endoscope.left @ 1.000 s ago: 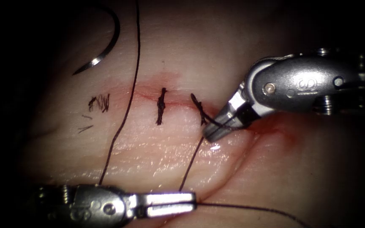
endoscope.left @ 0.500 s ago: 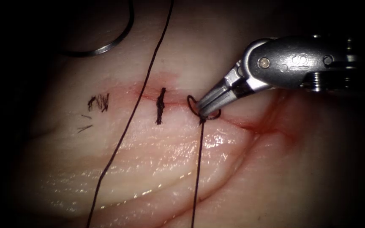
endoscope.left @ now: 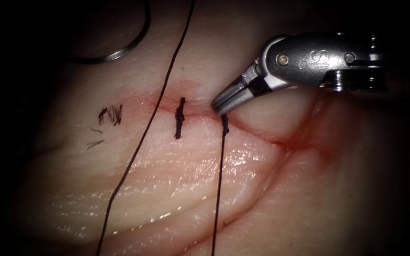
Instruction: Wound Closure
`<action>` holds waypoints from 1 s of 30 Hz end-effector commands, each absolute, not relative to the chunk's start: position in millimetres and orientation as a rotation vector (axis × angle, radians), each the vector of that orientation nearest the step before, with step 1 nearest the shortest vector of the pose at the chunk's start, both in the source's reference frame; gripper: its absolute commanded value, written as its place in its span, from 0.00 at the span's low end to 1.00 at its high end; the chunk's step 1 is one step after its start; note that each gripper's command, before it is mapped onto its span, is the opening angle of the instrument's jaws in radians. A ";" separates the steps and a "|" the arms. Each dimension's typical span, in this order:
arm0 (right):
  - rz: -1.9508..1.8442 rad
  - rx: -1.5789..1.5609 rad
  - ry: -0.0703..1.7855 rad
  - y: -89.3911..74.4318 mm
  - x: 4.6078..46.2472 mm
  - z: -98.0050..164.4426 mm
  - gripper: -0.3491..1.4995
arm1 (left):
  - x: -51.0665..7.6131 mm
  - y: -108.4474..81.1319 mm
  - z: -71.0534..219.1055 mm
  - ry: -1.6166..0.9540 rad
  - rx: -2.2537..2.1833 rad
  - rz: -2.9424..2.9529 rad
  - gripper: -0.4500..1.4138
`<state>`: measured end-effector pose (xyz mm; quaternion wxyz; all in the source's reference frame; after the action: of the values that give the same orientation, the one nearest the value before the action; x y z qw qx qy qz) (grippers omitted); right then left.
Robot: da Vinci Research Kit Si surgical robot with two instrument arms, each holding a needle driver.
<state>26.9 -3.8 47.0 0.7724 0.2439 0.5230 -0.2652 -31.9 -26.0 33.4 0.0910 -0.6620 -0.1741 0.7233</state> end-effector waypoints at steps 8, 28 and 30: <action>-0.509 0.479 1.094 -2.4 28.2 48.3 0.00 | -33.1 -29.8 34.3 -0.750 -2.036 2.090 0.00; -0.413 0.441 1.106 -2.8 26.8 47.7 0.00 | -33.9 -30.7 34.9 -0.878 -2.027 2.086 0.00; -0.366 0.422 1.136 -3.8 26.5 46.6 0.60 | -33.3 -28.0 33.3 -0.772 -2.059 2.109 0.00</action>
<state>25.7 -4.0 46.1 0.8052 0.1939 0.5372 -0.1595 -32.6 -26.5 32.1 0.0442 -0.6772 -0.2428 0.6932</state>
